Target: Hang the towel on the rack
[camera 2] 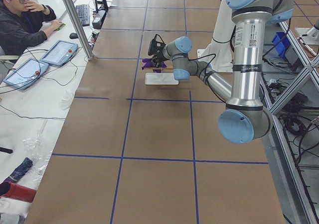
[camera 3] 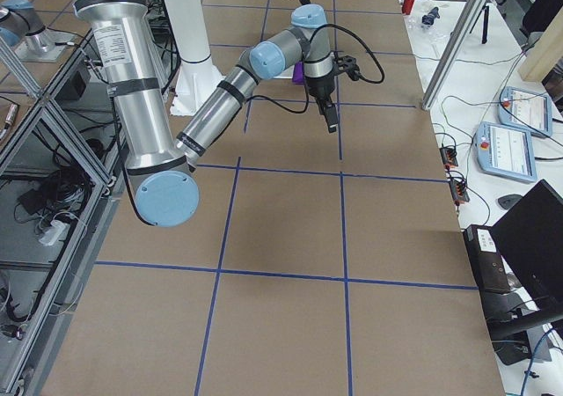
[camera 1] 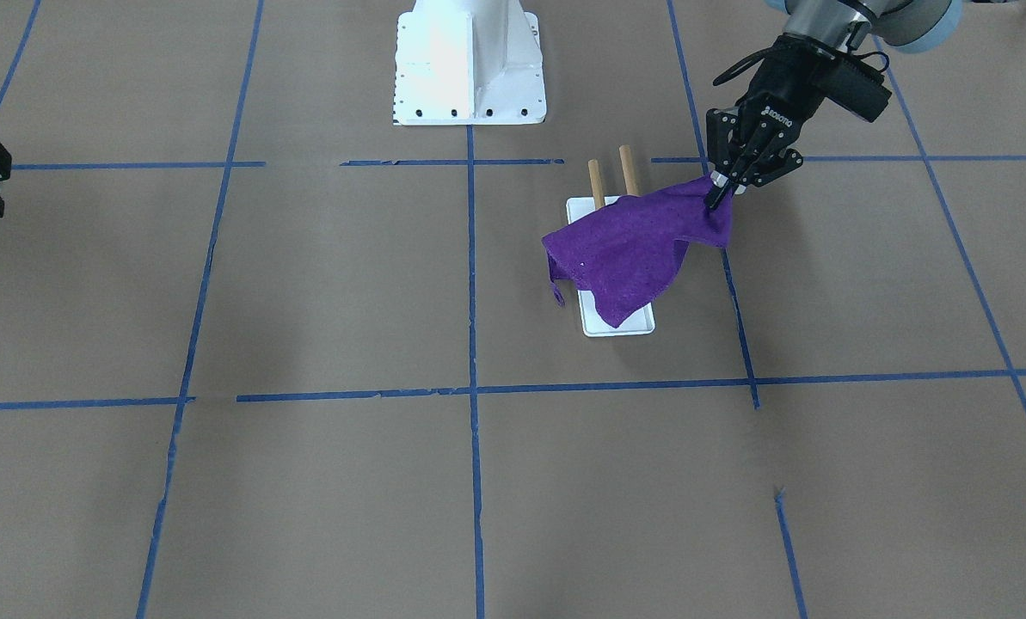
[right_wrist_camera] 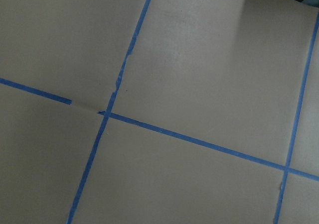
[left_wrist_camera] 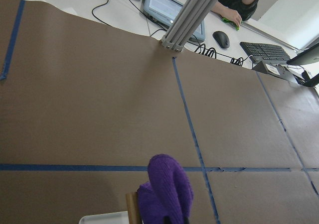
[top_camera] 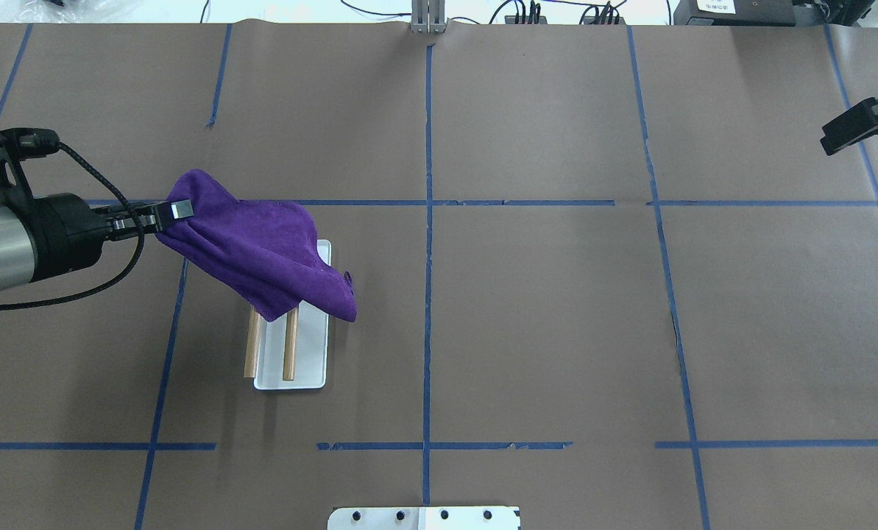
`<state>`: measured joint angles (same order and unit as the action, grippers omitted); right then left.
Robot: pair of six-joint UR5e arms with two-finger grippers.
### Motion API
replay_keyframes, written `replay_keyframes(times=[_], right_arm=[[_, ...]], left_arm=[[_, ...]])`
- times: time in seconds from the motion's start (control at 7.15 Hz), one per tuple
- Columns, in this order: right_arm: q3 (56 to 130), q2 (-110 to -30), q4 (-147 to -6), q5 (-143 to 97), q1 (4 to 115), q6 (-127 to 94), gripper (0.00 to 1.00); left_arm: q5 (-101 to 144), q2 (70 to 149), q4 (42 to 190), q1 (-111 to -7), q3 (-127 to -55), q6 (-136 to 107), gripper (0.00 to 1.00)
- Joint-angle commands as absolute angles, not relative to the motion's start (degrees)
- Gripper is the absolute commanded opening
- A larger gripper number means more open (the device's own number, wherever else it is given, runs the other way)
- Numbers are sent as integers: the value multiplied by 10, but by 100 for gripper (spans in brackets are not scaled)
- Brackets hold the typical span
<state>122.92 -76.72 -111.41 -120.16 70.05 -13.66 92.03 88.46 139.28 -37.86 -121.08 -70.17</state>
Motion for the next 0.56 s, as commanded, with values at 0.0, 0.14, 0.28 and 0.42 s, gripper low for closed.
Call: replay_keyframes(times=[0.0,0.14,0.28,0.42], right_arm=[[1192,-779,-1124,-1252,744,-76,100],[1188,-784,-1125,-1253,751,-72,100],[1178,-786,-1125,-1255,759,-69,100],[1173,-794,-1126,-1255,764,-67,100]], left_arm=[[917,847,1393,-381,-1210,-683,0],[911,839,1393,-381,-1209,-682,0],[886,827,1393,-377,-1206,-670,0],[884,824,1393,-374,-1204,-666,0]])
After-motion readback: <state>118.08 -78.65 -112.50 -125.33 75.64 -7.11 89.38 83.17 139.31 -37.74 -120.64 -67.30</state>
